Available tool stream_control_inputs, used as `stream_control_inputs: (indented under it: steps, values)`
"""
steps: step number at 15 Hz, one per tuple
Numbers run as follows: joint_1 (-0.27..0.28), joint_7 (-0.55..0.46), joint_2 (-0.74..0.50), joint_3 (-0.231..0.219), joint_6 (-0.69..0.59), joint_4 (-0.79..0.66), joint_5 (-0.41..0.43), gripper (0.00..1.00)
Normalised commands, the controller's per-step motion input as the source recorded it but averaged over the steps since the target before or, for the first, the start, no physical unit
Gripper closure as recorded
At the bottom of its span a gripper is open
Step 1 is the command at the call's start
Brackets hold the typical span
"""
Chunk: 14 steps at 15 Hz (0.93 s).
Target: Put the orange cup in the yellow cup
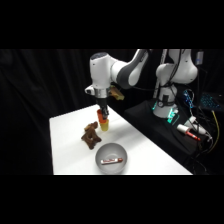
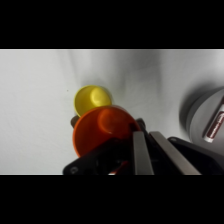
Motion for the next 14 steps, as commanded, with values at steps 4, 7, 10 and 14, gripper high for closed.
stream_control_inputs:
  steps: [4,7,10,14]
  values:
    - [-0.108,-0.15,-0.04,0.001,-0.11,0.06,0.089,0.98]
    - [-0.081,-0.17,-0.01,-0.007,-0.08,0.07,0.121,0.98]
    - [-0.054,-0.17,0.02,-0.006,-0.07,0.07,0.126,0.98]
    - [-0.035,-0.16,0.05,-0.010,-0.06,0.07,0.121,0.98]
